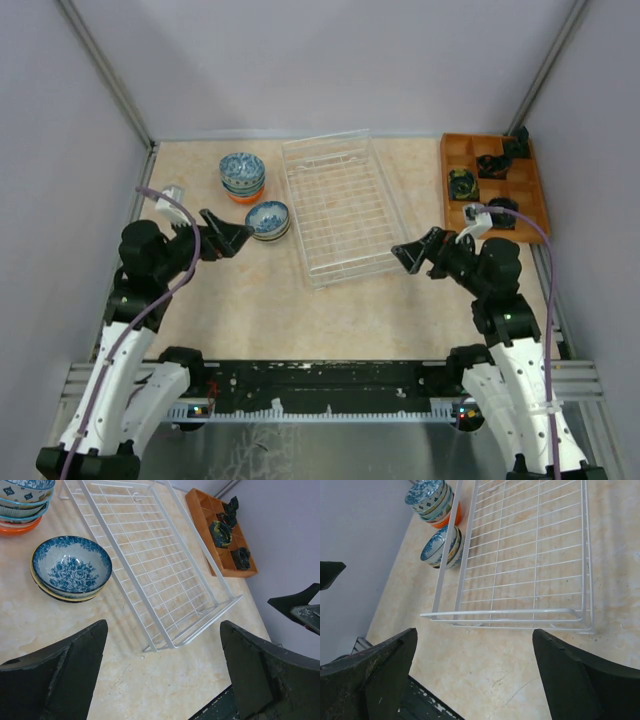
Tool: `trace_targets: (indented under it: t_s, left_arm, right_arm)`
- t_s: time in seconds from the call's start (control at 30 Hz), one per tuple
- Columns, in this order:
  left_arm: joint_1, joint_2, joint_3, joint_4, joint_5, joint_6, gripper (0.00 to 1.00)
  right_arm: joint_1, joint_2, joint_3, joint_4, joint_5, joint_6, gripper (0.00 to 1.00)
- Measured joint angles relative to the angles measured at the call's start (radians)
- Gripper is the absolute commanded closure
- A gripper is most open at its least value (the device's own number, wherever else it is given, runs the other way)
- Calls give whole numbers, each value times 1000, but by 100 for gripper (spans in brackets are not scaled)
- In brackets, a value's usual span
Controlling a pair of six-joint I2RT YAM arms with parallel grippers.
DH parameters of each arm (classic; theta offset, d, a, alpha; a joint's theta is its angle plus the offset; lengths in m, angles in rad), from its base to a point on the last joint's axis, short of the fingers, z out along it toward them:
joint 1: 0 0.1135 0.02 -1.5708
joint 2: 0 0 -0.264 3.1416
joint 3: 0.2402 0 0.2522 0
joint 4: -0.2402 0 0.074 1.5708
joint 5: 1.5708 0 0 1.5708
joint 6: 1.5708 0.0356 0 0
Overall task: Load the bowls into the dish rack
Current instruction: Adjust the dish rack at the center of the board.
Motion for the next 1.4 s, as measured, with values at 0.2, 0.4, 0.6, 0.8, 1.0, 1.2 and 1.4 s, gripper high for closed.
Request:
trace_targets:
  t_s: [0.2, 0.4, 0.6, 0.8, 1.0, 1.2, 1.4]
  left_arm:
    - [0, -18, -44, 6, -9, 0, 1]
    - [0, 46, -34, 0, -19, 2, 1]
    - [0, 143, -30, -11, -59, 5, 1]
    - [0, 291, 24, -16, -109, 6, 1]
    - [-10, 428, 63, -16, -173, 8, 1]
    - [-31, 481, 70, -16, -218, 10, 1]
    - [-78, 485, 80, -15, -261, 10, 1]
  right_arm:
    - [0, 6, 4, -15, -8, -9, 1]
    - [0, 26, 14, -45, 28, -29, 1]
    - [0, 140, 76, -93, 80, -29, 1]
    - [0, 298, 130, -92, 109, -32, 1]
    - [0, 466, 235, -88, 213, -55, 3]
    - [24, 606, 341, -92, 389, -111, 9]
    - [52, 747, 426, -93, 494, -172, 13]
